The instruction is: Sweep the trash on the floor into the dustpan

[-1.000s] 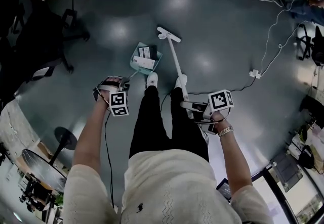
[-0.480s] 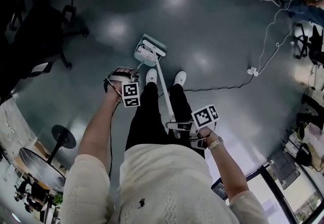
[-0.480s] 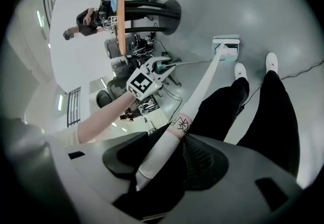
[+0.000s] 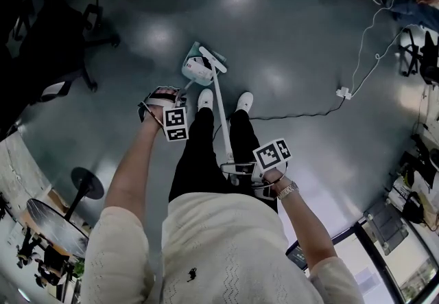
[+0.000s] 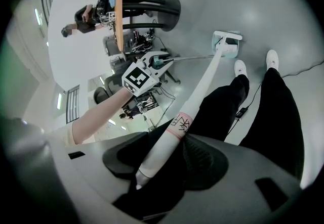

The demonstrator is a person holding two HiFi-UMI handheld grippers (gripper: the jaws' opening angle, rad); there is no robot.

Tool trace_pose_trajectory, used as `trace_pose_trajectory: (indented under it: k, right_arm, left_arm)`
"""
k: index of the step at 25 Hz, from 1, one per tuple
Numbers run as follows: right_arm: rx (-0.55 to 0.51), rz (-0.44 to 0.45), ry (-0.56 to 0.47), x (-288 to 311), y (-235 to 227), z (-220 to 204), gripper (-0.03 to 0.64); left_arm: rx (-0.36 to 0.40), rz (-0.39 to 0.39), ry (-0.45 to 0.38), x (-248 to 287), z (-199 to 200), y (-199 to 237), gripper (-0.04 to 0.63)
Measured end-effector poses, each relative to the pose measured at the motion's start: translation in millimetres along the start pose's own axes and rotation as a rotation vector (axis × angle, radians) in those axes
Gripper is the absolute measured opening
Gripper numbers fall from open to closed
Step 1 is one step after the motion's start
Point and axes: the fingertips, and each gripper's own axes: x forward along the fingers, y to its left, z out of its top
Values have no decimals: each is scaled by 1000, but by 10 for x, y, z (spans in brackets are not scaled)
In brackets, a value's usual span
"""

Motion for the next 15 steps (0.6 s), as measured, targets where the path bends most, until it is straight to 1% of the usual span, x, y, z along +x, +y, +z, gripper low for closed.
trace_pose_trajectory:
  k: [3, 8, 11, 15]
  right_arm:
    - [-1, -3, -9, -9, -27, 1, 206]
    - [0, -6, -35, -67, -24, 11, 206]
    - [1, -6, -45, -56, -9, 16, 206]
    - [-2, -8, -52, -55, -10, 38, 206]
  left_arm:
    - [-4, -5, 10, 21, -37, -4, 92]
    - [-51, -41, 53, 46, -99, -12, 92]
    - [-38, -32, 57, 40, -133, -26, 93]
    - [-42, -15, 67, 56, -176, -28, 94]
